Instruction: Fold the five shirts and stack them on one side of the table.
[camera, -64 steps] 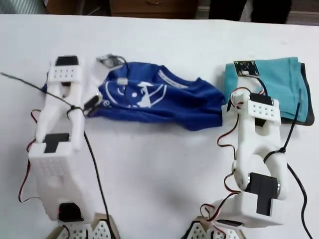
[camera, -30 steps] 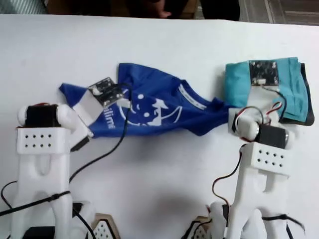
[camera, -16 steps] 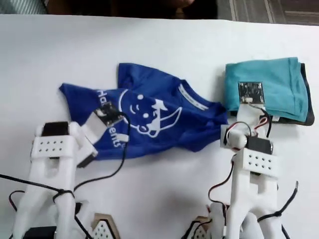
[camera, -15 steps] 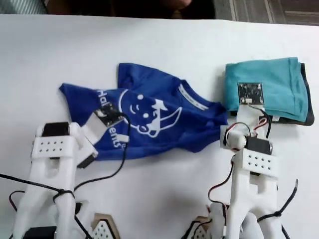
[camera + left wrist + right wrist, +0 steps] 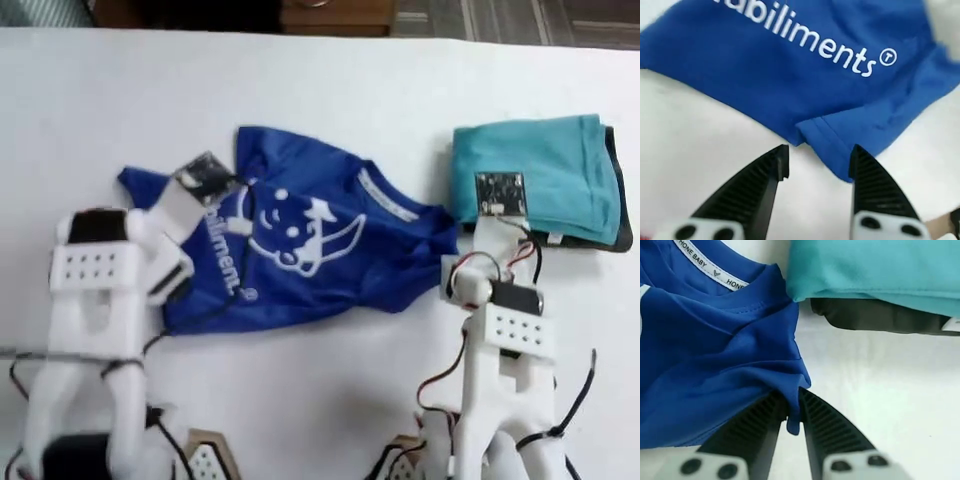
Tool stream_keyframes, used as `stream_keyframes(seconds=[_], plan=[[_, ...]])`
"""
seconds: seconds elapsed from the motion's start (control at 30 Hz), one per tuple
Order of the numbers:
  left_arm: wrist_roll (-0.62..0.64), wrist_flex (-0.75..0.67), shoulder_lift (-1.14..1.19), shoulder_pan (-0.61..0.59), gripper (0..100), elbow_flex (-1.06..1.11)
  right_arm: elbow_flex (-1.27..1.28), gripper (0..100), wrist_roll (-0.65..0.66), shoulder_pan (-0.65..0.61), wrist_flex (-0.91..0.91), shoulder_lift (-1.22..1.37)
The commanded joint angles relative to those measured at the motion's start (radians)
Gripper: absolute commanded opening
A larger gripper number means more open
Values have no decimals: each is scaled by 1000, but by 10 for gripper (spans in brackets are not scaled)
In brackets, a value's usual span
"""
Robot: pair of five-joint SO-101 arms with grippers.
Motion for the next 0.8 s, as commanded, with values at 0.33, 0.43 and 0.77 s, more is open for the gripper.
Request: stream_keyframes(seconds=[0.33,0.43,0.77], plan=[[-3,-25,466,-18,214,-159,-5,20,-8,-4,-16,-31],[-74,31,427,-18,214,-156,-5,20,-8,-4,-16,-31],[-161,-11,215,-18,214,96,-9,20,-8,-4,-16,-39]])
